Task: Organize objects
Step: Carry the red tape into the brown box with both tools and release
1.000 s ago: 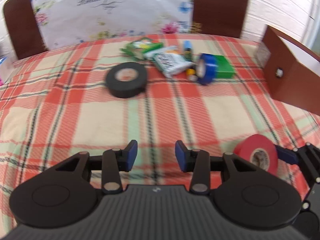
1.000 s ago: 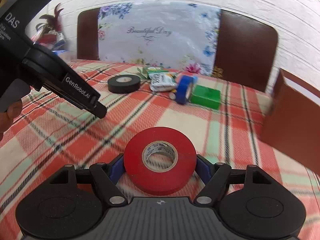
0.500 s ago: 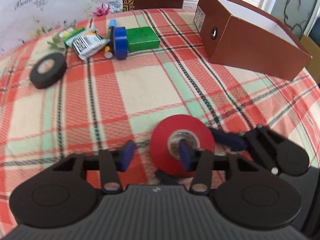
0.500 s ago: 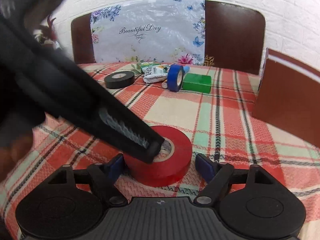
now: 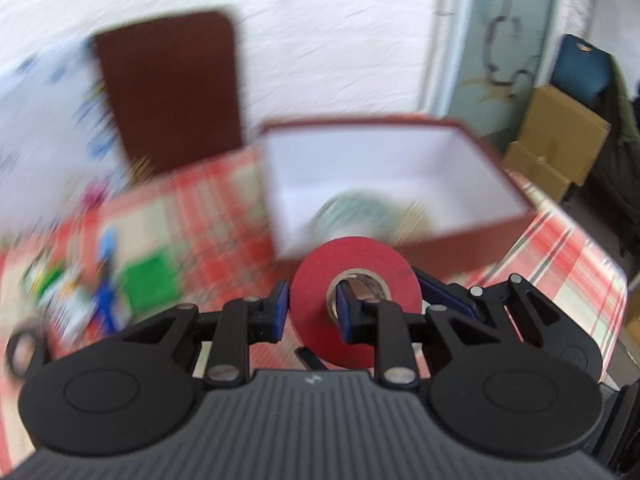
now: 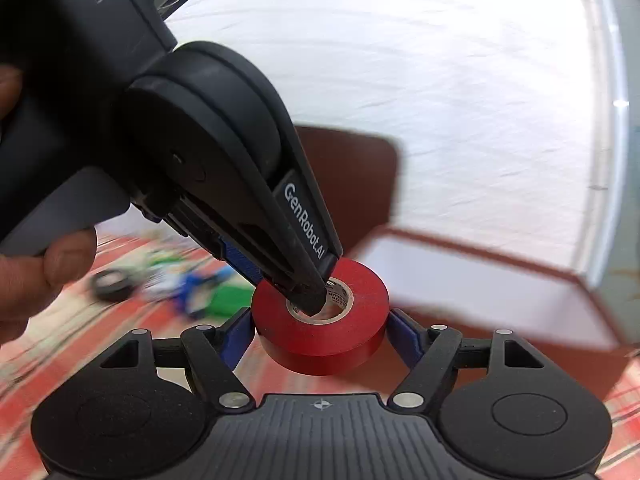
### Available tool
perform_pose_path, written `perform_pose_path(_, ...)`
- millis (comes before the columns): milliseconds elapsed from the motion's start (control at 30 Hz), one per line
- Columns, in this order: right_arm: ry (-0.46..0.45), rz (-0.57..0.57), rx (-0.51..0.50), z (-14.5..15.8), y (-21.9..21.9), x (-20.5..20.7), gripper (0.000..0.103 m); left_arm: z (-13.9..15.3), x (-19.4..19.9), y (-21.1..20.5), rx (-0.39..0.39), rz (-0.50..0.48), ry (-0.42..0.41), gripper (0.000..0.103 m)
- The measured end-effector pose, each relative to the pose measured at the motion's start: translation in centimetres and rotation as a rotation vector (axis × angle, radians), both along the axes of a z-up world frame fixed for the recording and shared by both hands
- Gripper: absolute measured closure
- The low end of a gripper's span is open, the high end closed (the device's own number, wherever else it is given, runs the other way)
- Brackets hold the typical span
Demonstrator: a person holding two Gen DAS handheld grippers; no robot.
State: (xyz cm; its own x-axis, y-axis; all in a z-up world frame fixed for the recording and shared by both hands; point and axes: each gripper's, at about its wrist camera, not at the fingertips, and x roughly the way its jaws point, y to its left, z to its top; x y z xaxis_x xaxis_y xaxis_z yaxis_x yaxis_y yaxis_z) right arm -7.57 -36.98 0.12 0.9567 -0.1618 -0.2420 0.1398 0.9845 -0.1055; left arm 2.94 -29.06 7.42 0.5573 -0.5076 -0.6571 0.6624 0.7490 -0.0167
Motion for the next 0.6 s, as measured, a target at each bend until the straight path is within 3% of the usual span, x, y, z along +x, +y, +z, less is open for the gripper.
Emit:
perform_pose_path(133, 0.002, -0.098, 0.006, 0.6, -6.2, 0.6, 0.032, 0.5, 1.1, -6.3, -0.025, -0.08, -0.014, 0.076)
perform_pose_path(333, 0.048, -0.215, -0.017, -0.8, -12.5, 2.5, 0.032, -1.3, 2.5, -13.8, -0.037, -0.14, 0.004, 0.075)
perform_pose_path(367, 0.046, -0.226, -0.001, -1.1, -13.3, 2.7, 0.027, -1.7, 2.7, -14.6, -0.035, -0.145, 0.013, 0.074)
perform_pose_path(433, 0.026, -0.257, 0.033, -1.3, -14.3, 2.7, 0.023, -2.6, 3.2, -15.6, -0.005, -0.134, 0.027, 0.074)
perform_pose_path(500, 0.011, -0.274, 0.025, -1.4, -14.2, 2.5, 0.025, -3.1, 3.0, -15.5, 0.018, -0.132, 0.029, 0.073)
perform_pose_path(600, -0.021, -0.282, 0.069, -1.8, -13.5, 1.6, 0.026, -2.6, 2.0, -14.2, 0.026, -0.154, -0.014, 0.072)
